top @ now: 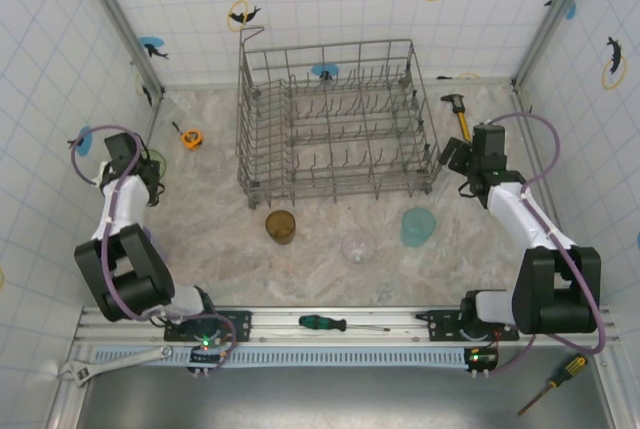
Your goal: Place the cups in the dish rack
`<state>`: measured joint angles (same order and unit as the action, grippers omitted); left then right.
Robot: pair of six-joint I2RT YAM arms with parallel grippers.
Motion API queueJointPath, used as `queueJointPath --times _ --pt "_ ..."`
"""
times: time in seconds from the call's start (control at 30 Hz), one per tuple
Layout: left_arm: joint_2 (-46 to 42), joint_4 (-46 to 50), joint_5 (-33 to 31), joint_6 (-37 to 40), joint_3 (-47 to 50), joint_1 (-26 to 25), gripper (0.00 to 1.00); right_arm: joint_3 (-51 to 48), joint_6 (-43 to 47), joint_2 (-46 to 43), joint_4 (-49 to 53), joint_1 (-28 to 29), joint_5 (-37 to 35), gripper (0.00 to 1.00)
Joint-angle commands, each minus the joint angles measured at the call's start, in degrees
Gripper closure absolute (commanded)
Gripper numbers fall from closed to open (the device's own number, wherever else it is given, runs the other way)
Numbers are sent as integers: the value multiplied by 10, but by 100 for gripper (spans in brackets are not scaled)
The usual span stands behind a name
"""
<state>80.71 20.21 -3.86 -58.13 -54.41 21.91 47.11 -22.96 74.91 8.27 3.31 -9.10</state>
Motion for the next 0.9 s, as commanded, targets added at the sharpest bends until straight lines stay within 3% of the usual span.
queueJointPath --times 0.0,0.33,0.67,0.87 --pt "-43 -89 86 33 25 2 100 43 20 -7 18 -1 12 0" --pt "-87 -164 186 79 27 2 100 71 3 -14 -42 7 84 0" --pt "-81 -250 347 112 8 2 100 119 -55 38 -111 16 274 0" --pt "-76 -333 441 68 6 2 100 187 -74 95 -115 44 357 0"
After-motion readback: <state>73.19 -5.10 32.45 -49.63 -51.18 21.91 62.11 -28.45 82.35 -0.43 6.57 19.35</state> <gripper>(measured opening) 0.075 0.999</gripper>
